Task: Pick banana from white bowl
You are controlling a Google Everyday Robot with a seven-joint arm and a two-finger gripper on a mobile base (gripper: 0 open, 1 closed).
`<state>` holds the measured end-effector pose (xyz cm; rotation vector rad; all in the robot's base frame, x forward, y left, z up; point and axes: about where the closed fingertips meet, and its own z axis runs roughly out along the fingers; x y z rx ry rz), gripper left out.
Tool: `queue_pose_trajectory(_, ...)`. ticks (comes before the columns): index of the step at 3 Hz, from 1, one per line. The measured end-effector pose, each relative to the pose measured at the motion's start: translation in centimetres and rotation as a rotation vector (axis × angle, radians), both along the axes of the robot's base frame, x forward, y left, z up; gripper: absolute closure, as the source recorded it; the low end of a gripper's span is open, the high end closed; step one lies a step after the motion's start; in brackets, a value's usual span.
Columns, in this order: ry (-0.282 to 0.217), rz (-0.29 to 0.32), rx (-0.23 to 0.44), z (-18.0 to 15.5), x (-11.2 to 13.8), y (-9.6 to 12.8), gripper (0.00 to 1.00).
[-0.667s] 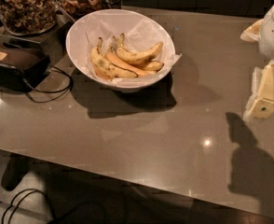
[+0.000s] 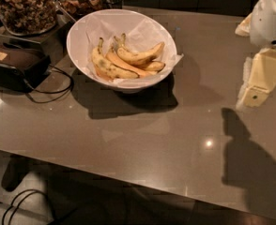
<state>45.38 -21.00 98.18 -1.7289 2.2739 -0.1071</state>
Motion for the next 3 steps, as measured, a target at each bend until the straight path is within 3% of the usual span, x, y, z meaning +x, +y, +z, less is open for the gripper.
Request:
queue_pose_trajectory(1, 0.032, 0.001, -0.049, 1.1, 5.1, 2.6, 0.00)
queue_pose_trajectory(3, -0.034, 0.035, -0.010, 1.9, 6.3, 3.6, 0.00)
